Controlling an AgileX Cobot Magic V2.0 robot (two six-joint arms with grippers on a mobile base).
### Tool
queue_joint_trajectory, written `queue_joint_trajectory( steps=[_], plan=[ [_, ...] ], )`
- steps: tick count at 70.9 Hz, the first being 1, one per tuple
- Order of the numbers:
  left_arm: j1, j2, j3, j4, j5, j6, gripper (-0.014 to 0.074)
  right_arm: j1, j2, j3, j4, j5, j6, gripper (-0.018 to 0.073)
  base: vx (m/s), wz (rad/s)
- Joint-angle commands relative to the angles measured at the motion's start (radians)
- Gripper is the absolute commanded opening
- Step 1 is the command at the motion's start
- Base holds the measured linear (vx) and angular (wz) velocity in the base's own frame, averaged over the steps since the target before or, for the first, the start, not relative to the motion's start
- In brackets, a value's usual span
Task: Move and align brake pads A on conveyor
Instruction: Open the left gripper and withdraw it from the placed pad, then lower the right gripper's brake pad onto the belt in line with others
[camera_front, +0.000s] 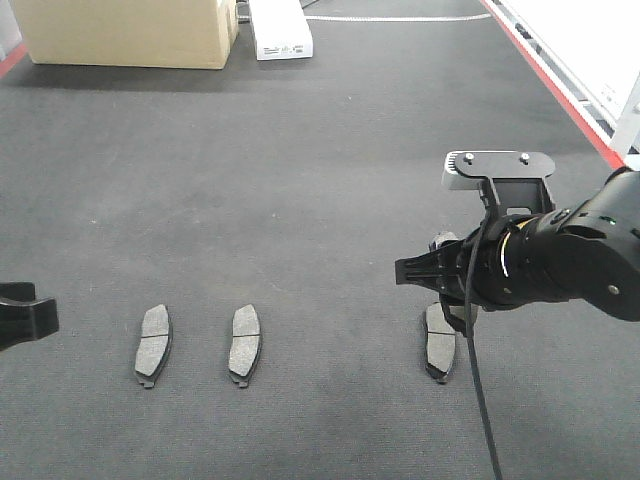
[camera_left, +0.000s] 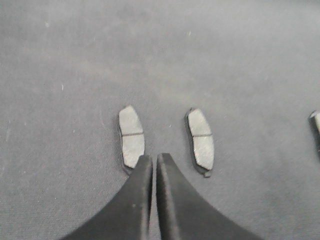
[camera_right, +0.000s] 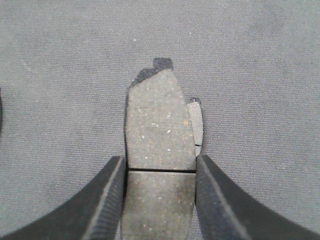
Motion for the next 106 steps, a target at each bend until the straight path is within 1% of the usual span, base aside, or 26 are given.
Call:
queue_joint_trajectory(
  steps=[1, 57, 62, 69, 88, 95, 101, 106],
  plan=[
    [-0.004, -0.007, -0.022, 0.022, -0.045, 0.001, -0.0008, -0.001, -0.036, -0.028, -0.03, -0.054, -0.001, -0.0006, 0.0, 0.0],
    [-0.004, -0.005, -0.022, 0.022, -0.043, 0.001, -0.0006, -0.001, -0.036, -0.028, -0.03, -0.068, -0.009, -0.0006, 0.0, 0.0],
    [-0.004, -0.005, -0.022, 0.022, -0.043, 0.001, -0.0006, -0.001, -0.032, -0.028, -0.013, -0.081, -0.029, -0.0003, 0.0, 0.0],
    [-0.004, -0.005, -0.022, 0.022, -0.043, 0.001, -0.0006, -0.001, -0.007, -0.035, 0.047, -0.095, -0.072, -0.0003, 0.0, 0.0],
    [-0.004, -0.005, -0.022, 0.022, -0.043, 0.001, -0.0006, 0.001, 0.167, -0.138, 0.204, -0.069, -0.191, 0.0, 0.0, 0.0],
    [-0.004, -0.005, -0.022, 0.022, -0.043, 0.001, -0.0006, 0.021, 0.234, -0.172, 0.22, -0.06, -0.225, 0.0004, 0.0, 0.0],
    [-0.004, -0.005, -0.022, 0.022, -0.043, 0.001, -0.0006, 0.051, 0.298, -0.205, 0.213, -0.058, -0.226, 0.0005, 0.0, 0.0],
    [-0.004, -0.005, -0.022, 0.022, -0.043, 0.001, -0.0006, 0.052, 0.351, -0.236, 0.226, -0.058, -0.222, 0.0007, 0.0, 0.0]
  ],
)
